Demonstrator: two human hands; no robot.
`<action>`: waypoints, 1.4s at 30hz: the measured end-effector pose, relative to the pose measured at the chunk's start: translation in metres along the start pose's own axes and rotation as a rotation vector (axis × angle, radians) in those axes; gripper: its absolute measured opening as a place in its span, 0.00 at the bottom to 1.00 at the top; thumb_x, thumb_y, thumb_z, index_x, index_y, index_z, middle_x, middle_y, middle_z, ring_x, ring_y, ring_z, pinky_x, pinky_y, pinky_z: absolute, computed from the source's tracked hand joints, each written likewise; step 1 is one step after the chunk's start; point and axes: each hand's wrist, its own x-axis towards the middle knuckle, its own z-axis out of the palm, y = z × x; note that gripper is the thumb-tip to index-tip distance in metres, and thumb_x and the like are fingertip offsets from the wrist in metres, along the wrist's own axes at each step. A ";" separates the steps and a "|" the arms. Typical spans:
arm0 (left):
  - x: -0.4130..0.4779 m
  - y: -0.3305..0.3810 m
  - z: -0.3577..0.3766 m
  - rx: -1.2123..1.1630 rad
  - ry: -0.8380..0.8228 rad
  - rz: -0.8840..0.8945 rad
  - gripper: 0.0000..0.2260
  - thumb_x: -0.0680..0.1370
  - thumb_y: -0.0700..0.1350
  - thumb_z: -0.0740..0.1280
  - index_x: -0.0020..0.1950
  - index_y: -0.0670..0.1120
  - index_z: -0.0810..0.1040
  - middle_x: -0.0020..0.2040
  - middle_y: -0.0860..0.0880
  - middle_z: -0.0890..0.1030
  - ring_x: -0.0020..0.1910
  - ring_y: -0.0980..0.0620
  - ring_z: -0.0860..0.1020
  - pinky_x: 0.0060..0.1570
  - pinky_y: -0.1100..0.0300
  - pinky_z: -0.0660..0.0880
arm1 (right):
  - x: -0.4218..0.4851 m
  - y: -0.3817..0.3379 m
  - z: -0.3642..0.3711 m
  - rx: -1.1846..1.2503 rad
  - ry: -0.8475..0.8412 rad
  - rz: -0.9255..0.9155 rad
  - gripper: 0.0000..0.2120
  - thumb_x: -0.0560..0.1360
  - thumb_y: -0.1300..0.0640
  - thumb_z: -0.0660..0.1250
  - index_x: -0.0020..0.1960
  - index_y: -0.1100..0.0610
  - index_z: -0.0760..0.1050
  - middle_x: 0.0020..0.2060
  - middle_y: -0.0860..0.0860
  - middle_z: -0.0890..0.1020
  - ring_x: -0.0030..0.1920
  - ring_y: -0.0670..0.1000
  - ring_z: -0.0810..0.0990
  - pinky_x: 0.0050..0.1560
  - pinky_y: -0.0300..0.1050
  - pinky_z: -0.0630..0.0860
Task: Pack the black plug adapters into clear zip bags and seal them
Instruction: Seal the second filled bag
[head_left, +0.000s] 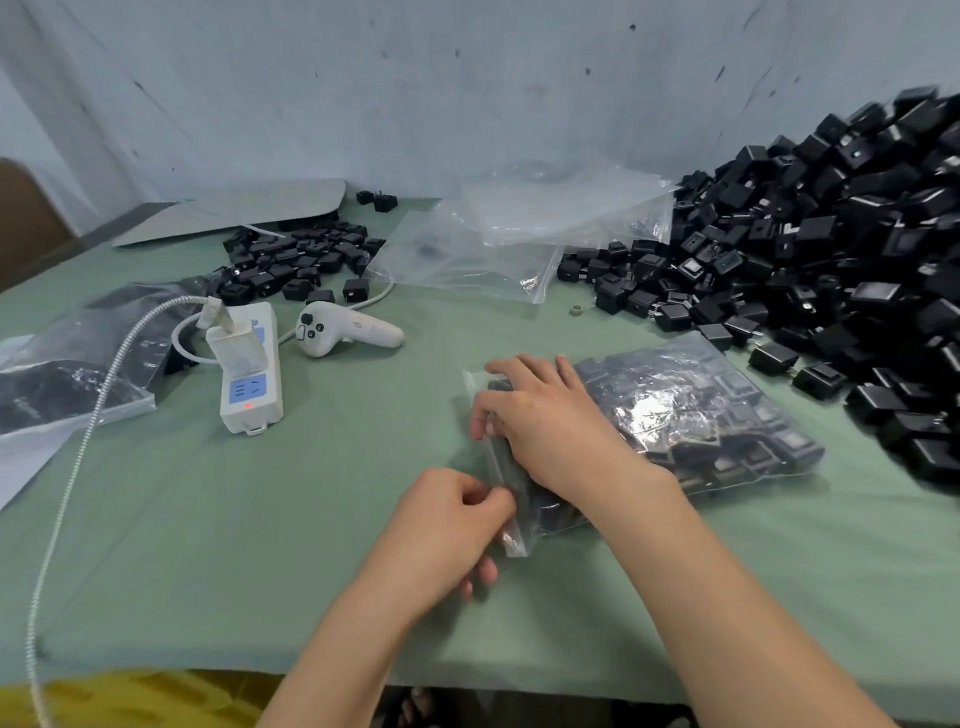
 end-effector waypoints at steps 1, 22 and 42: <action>-0.001 -0.001 0.001 0.035 0.002 0.003 0.16 0.79 0.51 0.63 0.37 0.42 0.78 0.24 0.46 0.80 0.17 0.51 0.69 0.20 0.66 0.64 | 0.000 0.000 0.000 0.007 0.001 0.002 0.13 0.82 0.59 0.59 0.54 0.43 0.76 0.76 0.49 0.62 0.78 0.55 0.54 0.77 0.61 0.44; -0.021 -0.008 0.004 0.047 -0.112 0.007 0.15 0.79 0.53 0.63 0.35 0.47 0.75 0.26 0.49 0.80 0.23 0.50 0.74 0.26 0.63 0.70 | -0.002 -0.002 -0.002 0.010 0.027 0.015 0.13 0.83 0.59 0.58 0.55 0.44 0.77 0.76 0.51 0.62 0.77 0.55 0.55 0.78 0.61 0.44; -0.027 -0.013 -0.008 -0.161 -0.056 0.034 0.17 0.81 0.53 0.63 0.39 0.43 0.78 0.25 0.45 0.79 0.18 0.51 0.69 0.22 0.66 0.66 | -0.086 -0.058 -0.005 1.149 0.483 0.625 0.05 0.80 0.55 0.60 0.48 0.52 0.74 0.33 0.49 0.79 0.28 0.50 0.77 0.27 0.44 0.71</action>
